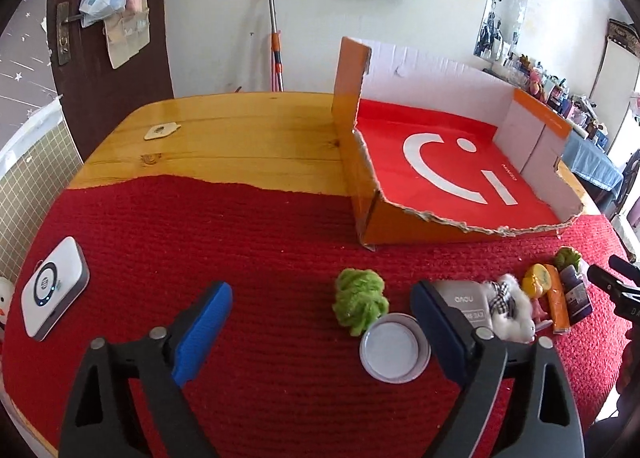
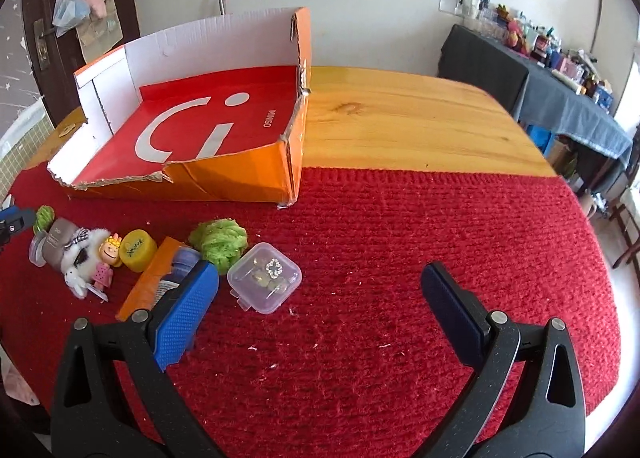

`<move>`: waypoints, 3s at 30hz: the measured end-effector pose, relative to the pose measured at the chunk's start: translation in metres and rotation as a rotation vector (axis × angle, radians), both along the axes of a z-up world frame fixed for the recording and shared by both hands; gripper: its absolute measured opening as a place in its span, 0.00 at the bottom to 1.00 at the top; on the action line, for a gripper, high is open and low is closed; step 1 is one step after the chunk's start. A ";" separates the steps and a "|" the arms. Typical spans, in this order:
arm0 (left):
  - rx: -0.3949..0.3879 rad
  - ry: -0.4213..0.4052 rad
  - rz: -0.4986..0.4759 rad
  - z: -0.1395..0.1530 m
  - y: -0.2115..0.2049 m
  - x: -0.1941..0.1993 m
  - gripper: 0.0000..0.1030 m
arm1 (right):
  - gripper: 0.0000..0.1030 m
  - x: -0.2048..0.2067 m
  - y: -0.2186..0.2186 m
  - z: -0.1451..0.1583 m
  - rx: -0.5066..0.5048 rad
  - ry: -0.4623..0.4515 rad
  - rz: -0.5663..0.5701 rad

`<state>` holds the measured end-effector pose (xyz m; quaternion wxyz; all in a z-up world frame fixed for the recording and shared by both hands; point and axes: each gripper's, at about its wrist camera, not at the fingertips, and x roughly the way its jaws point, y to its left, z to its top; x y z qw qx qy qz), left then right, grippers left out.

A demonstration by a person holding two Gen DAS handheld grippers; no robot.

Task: Organize objects
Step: 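Grasp the green knitted ball with the left tool while the right tool grasps the clear plastic box, then carry the green ball and clear box with both tools into the cardboard box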

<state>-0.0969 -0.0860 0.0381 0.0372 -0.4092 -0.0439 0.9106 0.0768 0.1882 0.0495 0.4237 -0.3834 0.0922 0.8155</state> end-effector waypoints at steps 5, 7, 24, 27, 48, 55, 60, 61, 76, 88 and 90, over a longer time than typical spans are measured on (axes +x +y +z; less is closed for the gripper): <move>0.005 -0.038 -0.005 -0.009 0.000 -0.005 0.77 | 0.99 -0.002 0.003 -0.007 -0.027 -0.017 0.015; 0.009 -0.054 -0.009 -0.012 0.001 -0.005 0.73 | 0.98 -0.004 0.002 -0.010 -0.035 -0.020 0.017; 0.066 -0.070 -0.072 -0.013 0.012 -0.006 0.27 | 0.44 -0.015 -0.002 -0.016 -0.057 -0.036 0.063; 0.062 -0.065 -0.072 -0.012 0.013 -0.005 0.27 | 0.40 -0.015 -0.003 -0.015 -0.058 -0.029 0.062; 0.066 0.014 -0.094 0.015 0.021 0.007 0.27 | 0.39 -0.015 -0.010 0.008 -0.021 0.033 0.042; 0.058 0.076 -0.137 0.041 0.030 0.000 0.27 | 0.39 -0.023 -0.007 0.037 0.006 0.108 0.079; 0.074 0.080 -0.196 0.053 0.037 -0.015 0.27 | 0.39 -0.039 0.002 0.051 0.027 0.098 0.118; 0.082 0.068 -0.211 0.054 0.039 -0.021 0.27 | 0.39 -0.045 0.006 0.053 0.031 0.087 0.130; -0.005 -0.135 -0.391 0.024 0.066 -0.087 0.27 | 0.39 -0.103 0.056 0.040 -0.152 -0.100 0.217; -0.138 -0.220 -0.523 0.013 0.081 -0.104 0.27 | 0.40 -0.129 0.077 0.020 -0.258 -0.302 0.208; -0.157 -0.228 -0.544 0.011 0.084 -0.105 0.27 | 0.40 -0.130 0.077 0.016 -0.268 -0.325 0.207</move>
